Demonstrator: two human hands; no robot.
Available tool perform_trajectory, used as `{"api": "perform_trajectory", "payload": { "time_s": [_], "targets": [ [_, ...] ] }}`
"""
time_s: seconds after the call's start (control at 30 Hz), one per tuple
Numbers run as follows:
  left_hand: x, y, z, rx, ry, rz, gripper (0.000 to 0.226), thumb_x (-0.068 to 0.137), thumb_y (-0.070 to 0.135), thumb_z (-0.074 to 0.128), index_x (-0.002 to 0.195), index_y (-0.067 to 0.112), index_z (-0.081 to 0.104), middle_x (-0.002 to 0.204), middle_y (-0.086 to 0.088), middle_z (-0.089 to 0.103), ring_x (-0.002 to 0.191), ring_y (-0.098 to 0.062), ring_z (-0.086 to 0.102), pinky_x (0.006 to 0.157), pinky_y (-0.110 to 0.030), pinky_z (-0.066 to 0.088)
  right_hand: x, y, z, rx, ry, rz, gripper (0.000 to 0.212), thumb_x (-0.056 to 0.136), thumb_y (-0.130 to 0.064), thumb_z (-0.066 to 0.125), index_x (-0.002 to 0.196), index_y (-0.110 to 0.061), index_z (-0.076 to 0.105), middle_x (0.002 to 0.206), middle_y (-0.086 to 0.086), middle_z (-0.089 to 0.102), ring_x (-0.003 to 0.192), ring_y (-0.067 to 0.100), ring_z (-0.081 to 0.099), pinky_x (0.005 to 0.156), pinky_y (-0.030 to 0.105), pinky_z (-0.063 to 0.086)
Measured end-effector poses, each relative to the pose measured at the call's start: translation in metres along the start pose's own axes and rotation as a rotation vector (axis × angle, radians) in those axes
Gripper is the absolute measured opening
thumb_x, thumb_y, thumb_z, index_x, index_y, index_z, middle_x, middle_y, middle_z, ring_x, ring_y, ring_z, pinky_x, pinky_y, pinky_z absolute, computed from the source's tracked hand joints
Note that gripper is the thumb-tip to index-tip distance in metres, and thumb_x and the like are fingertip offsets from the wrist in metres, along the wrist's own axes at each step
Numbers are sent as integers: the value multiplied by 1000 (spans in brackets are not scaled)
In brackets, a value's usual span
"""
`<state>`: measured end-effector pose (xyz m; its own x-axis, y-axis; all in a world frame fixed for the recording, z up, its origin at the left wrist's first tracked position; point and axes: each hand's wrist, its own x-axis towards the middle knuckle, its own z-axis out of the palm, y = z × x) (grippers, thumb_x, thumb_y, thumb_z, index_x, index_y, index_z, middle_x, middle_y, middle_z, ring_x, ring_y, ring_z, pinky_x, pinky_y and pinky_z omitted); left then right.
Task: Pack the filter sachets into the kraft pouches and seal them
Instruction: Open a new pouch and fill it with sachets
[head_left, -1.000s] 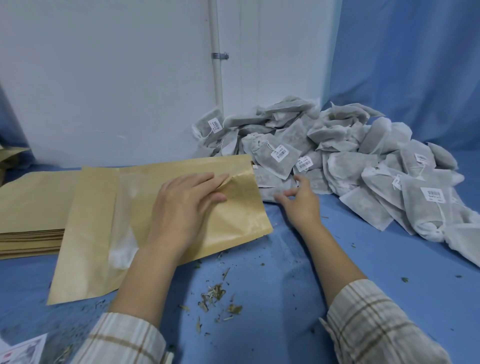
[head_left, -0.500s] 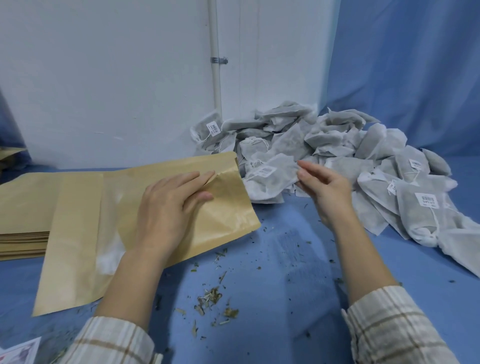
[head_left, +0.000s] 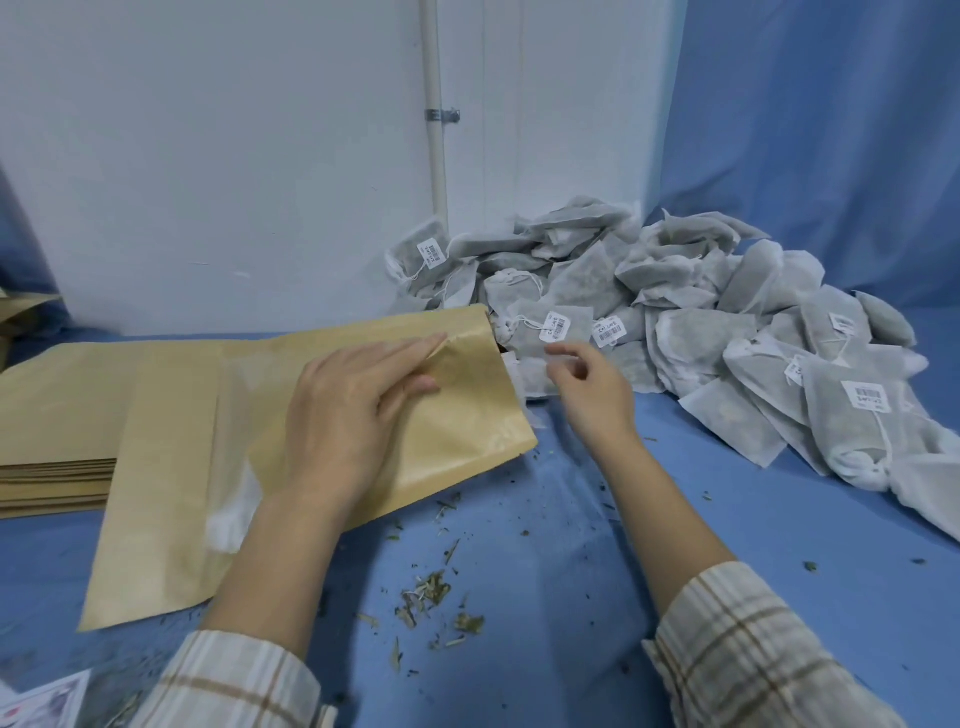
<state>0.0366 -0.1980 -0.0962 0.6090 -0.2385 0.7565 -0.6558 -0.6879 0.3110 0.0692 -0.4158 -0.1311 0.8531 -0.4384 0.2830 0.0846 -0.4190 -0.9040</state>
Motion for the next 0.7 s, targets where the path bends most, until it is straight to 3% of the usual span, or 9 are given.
{"api": "perform_trajectory", "payload": {
  "time_s": [0.03, 0.1, 0.2, 0.3, 0.37, 0.43, 0.57, 0.7],
  "targets": [
    [0, 0, -1, -10, 6, -17, 35, 86, 34, 54, 119, 25, 66, 109, 10, 70, 95, -23, 63, 82, -38, 45, 3, 10, 1, -225, 15, 1, 30, 91, -28, 52, 120, -29, 58, 109, 4, 59, 107, 23, 53, 93, 33, 43],
    [0, 0, -2, -22, 12, -29, 38, 86, 37, 52, 120, 26, 66, 110, 10, 69, 94, -22, 62, 82, -38, 45, 5, 24, 4, -492, -124, 46, 41, 91, -42, 49, 132, -38, 46, 129, 10, 49, 122, 30, 41, 104, 39, 34],
    [-1, 0, -1, -14, 14, -32, 35, 86, 33, 56, 120, 27, 65, 110, 11, 69, 94, -22, 62, 82, -38, 45, 7, 29, 11, -565, -212, 32, 49, 90, -49, 50, 137, -35, 42, 133, 4, 51, 129, 29, 33, 105, 40, 31],
    [-1, -2, 0, 1, 27, -30, 35, 87, 34, 56, 120, 27, 66, 111, 11, 69, 95, -21, 62, 82, -36, 44, 7, 24, 10, -225, -89, 34, 48, 85, -40, 64, 127, -17, 58, 121, 5, 61, 120, 21, 46, 101, 31, 37],
    [-1, -4, 0, 19, 46, -32, 33, 87, 32, 57, 119, 26, 66, 112, 9, 69, 96, -22, 62, 82, -36, 44, 8, 20, 1, 131, 34, 137, 38, 81, -26, 71, 113, -7, 66, 102, 6, 67, 89, 15, 63, 85, 25, 49],
    [-1, -8, -1, 35, 70, -38, 31, 88, 27, 62, 119, 25, 67, 111, 8, 69, 96, -23, 63, 82, -36, 46, 10, 18, -8, 441, 94, 222, 27, 81, -6, 70, 106, 2, 66, 91, 12, 67, 65, 13, 65, 73, 23, 56],
    [-1, -14, -3, 40, 87, -73, 32, 88, 22, 64, 119, 24, 66, 110, 6, 70, 98, -26, 63, 82, -40, 48, 13, 15, -31, 823, 128, 231, 20, 82, 9, 62, 102, 5, 62, 87, 9, 67, 68, 12, 67, 67, 16, 56],
    [-1, -16, -4, 52, 91, -95, 31, 88, 23, 64, 119, 25, 67, 108, 5, 71, 94, -25, 63, 82, -38, 46, 15, 12, -48, 1026, 138, 185, 14, 81, 9, 62, 92, 0, 63, 76, 2, 73, 70, 12, 70, 70, 21, 57]
  ]
}}
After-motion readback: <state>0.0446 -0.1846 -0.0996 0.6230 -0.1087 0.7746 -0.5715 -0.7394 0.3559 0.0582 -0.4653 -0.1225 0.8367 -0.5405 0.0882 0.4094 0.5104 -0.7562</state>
